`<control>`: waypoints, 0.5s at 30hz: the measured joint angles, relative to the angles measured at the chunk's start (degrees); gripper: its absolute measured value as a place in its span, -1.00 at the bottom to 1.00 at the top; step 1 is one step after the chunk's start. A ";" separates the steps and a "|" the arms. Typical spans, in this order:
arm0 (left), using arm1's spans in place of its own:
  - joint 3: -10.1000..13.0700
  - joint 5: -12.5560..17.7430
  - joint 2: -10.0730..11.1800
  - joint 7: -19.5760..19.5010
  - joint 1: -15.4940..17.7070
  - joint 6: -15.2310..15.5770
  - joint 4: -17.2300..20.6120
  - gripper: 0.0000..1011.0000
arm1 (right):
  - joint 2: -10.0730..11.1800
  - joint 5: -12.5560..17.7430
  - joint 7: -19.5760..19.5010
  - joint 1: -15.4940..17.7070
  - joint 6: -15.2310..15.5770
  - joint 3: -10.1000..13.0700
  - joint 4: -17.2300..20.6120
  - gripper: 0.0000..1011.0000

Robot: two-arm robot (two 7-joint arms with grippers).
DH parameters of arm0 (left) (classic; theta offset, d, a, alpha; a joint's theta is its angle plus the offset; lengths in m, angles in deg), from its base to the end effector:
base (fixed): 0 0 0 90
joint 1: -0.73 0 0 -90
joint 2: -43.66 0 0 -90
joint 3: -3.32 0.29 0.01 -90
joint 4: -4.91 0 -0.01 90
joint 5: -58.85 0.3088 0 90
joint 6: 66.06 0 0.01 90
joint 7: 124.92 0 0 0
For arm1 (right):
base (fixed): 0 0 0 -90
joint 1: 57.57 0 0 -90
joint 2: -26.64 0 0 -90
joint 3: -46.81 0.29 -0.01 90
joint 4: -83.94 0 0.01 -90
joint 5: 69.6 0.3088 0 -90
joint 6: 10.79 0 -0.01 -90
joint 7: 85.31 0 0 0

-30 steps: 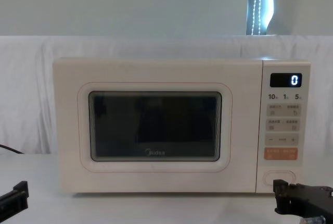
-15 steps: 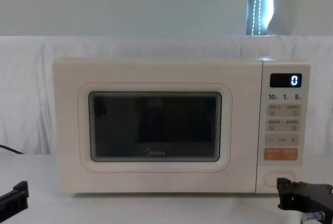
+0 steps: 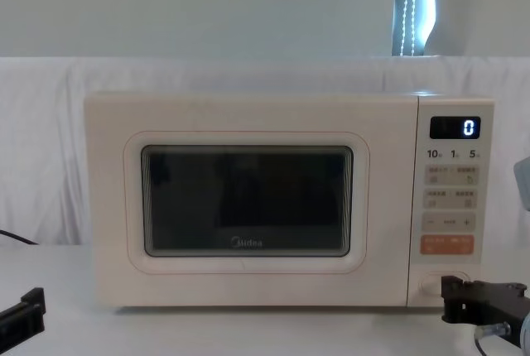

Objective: Press the button to open the microwave door with one hand; close the microwave door with the other hand.

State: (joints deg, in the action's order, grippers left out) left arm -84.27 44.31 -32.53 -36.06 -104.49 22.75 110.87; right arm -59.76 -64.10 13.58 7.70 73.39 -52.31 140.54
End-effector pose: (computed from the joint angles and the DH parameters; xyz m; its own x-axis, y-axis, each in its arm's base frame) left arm 0.2529 0.0376 -0.2852 0.1245 0.9917 -0.0325 -0.9921 0.1240 -0.0176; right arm 0.4418 0.0131 -0.3192 0.2556 -0.9666 0.0185 0.9651 0.2539 -0.0645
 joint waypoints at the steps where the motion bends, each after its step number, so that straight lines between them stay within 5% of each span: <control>1: 0.00 0.00 0.00 0.00 0.00 0.00 0.00 0.98 | -0.06 -0.15 -0.14 -0.44 -0.07 0.09 -0.67 -1.00; 15: 0.00 0.00 0.00 0.00 0.00 0.00 0.00 0.98 | -0.35 -1.05 -0.52 -3.43 -1.96 0.92 -5.65 -1.00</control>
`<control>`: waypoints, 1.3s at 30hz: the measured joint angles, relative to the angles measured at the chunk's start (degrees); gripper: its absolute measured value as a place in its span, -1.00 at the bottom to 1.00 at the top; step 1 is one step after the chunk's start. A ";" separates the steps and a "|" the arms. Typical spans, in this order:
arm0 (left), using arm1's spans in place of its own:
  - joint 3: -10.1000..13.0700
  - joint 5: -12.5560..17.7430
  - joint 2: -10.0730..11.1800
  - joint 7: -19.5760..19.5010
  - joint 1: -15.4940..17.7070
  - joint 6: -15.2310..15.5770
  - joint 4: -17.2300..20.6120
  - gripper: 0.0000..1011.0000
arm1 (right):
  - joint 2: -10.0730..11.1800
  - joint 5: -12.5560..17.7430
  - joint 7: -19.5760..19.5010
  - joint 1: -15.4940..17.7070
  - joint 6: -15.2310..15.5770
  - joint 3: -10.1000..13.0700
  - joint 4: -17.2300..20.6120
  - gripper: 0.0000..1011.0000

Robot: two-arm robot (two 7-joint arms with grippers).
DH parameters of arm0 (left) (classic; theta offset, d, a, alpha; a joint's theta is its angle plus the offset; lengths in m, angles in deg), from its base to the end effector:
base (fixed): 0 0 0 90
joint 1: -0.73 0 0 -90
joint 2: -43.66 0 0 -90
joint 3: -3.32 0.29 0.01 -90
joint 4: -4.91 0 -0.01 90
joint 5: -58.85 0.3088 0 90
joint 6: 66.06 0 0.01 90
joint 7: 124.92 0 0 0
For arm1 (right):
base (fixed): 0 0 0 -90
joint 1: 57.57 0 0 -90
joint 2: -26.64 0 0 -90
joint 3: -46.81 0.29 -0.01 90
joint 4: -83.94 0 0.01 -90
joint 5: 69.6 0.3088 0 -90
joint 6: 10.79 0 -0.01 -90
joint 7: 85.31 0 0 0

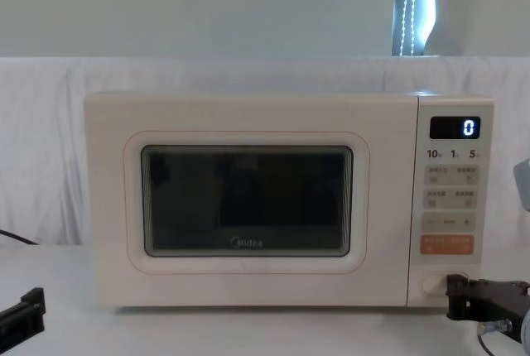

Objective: Press the button to open the microwave door with one hand; close the microwave door with the other hand.

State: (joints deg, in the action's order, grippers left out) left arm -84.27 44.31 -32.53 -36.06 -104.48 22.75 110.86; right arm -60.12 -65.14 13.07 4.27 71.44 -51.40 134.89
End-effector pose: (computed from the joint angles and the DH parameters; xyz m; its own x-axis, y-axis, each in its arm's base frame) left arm 0.2530 0.0376 -0.2852 0.1244 0.9917 -0.0325 -0.9921 0.1239 -0.0176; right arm 0.4553 0.0077 -0.3220 0.2288 -0.9730 0.0310 0.9717 0.2263 -0.0683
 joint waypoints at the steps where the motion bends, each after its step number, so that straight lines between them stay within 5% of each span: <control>1: 0.00 0.00 0.00 0.00 0.00 0.00 0.00 0.98 | -0.02 -0.03 0.00 -0.18 -0.12 0.05 -0.30 -1.00; 39: 0.00 0.00 0.00 0.00 0.00 0.00 0.00 0.98 | -0.87 -1.34 0.50 -4.99 -2.05 1.02 -7.79 -1.00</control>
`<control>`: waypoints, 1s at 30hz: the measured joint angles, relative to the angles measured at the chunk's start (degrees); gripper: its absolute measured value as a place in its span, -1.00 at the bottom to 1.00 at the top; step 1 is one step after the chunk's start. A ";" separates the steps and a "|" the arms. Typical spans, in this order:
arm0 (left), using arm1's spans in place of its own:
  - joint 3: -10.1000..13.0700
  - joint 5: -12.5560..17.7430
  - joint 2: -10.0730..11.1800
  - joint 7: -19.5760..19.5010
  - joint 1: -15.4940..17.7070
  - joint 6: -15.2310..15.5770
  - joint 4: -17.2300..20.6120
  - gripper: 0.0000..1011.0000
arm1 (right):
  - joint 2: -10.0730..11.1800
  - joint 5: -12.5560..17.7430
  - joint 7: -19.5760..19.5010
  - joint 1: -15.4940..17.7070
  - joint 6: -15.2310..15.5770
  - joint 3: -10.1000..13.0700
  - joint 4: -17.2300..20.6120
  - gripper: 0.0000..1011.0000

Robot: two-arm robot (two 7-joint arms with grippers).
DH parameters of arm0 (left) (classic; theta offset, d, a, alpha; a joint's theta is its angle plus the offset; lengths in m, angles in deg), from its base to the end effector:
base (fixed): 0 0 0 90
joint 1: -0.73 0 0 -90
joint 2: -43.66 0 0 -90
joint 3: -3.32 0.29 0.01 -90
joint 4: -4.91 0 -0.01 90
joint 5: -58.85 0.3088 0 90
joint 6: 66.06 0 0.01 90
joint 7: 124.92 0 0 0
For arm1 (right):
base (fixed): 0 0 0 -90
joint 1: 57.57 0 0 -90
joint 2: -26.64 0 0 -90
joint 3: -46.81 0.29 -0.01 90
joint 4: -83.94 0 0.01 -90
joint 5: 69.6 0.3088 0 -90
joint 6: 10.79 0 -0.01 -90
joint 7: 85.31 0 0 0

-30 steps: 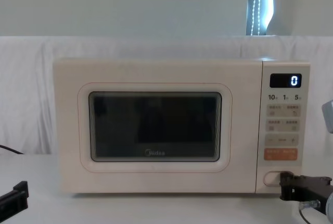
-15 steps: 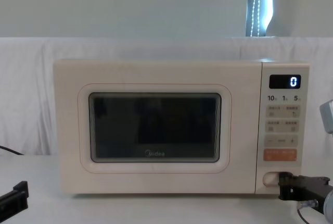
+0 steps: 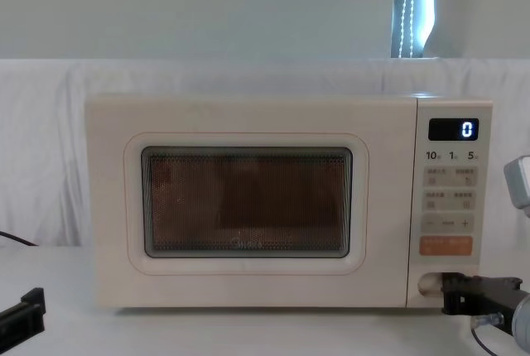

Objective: Press the button to open the microwave door with one hand; close the microwave door with the other hand.

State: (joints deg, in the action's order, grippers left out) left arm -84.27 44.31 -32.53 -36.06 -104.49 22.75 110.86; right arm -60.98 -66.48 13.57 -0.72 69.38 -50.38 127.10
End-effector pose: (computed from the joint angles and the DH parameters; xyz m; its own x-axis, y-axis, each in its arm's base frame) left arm 0.2529 0.0376 -0.2853 0.1244 0.9917 -0.0325 -0.9921 0.1239 -0.0174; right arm 0.4735 0.0057 -0.3223 0.2222 -0.9743 0.0384 0.9725 0.2186 -0.0800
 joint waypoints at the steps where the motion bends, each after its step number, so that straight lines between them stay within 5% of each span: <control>1: 0.00 0.00 0.00 0.00 0.00 0.00 0.00 0.98 | 0.00 -0.02 0.02 -0.08 -0.04 0.00 -0.13 -1.00; 18: 0.00 0.00 0.00 0.00 0.00 0.00 0.00 0.98 | -0.07 -0.18 0.70 -1.17 -0.70 0.11 -1.91 -1.00; 30: 0.00 0.00 0.00 0.00 0.00 0.00 0.00 0.98 | 0.13 0.77 0.74 4.77 2.38 0.51 7.91 -1.00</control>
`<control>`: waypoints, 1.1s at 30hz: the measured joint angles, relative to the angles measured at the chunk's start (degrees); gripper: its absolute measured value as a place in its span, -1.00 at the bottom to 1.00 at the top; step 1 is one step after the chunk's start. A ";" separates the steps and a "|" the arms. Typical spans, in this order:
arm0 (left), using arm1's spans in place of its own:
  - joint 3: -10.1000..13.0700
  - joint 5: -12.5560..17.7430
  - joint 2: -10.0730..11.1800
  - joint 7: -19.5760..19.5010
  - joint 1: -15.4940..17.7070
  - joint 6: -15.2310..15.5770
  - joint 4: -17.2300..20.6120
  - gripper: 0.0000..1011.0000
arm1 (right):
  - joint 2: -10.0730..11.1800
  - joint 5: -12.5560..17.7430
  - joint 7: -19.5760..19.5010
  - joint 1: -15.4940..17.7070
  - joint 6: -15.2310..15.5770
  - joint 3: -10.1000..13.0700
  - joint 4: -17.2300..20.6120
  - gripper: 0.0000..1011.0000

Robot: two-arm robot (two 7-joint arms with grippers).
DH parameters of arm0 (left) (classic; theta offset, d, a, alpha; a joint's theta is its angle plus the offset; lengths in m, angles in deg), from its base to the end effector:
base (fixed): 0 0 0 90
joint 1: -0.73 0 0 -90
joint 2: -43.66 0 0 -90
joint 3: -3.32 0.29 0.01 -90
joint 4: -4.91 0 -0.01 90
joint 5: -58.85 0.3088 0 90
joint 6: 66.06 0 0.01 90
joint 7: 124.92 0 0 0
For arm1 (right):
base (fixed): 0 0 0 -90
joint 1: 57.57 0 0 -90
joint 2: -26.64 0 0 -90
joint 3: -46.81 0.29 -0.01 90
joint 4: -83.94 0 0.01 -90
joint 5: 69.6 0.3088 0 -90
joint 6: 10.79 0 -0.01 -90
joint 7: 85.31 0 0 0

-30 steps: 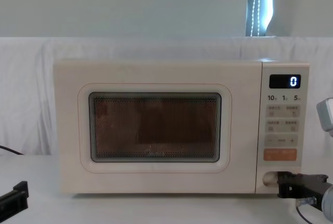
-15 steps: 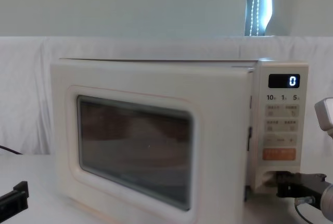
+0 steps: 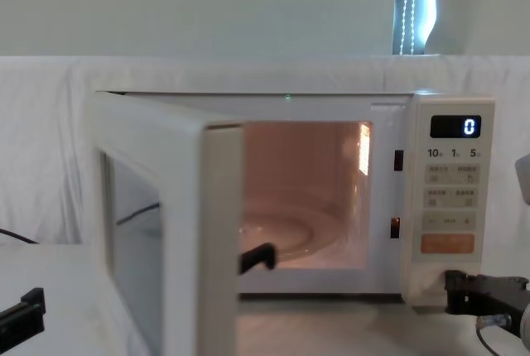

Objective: Press the button to open the microwave door with one hand; close the microwave door with the other hand.

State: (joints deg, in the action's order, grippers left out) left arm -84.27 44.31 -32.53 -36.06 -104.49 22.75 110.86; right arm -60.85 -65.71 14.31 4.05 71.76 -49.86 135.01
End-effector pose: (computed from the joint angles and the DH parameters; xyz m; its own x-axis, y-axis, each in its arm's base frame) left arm 0.2529 0.0376 -0.2853 0.1244 0.9917 -0.0325 -0.9921 0.1239 -0.0174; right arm 0.4573 0.0074 -0.3188 0.2345 -0.9720 0.0166 0.9704 0.2330 -0.0633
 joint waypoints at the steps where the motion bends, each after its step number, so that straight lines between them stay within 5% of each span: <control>1: 0.00 0.00 0.00 0.00 0.00 0.00 0.00 0.98 | 0.02 0.06 0.00 0.52 0.25 0.00 0.96 -1.00; 11: 0.00 0.00 0.00 0.00 0.00 0.00 0.00 0.98 | 0.86 -0.72 -1.30 8.35 3.71 -1.25 13.72 -1.00; 19: 0.00 0.00 0.00 0.00 0.00 0.00 0.00 0.98 | 1.19 -2.72 -2.77 13.05 4.06 -2.59 20.23 -1.00; 33: 0.00 0.00 0.00 0.00 0.00 0.00 0.00 0.98 | 1.13 -4.83 -4.20 20.28 -1.78 -3.78 27.76 -1.00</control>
State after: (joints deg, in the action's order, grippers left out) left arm -84.27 44.31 -32.53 -36.06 -104.49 22.75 110.86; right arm -59.72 -70.54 10.11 24.33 69.99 -53.64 162.77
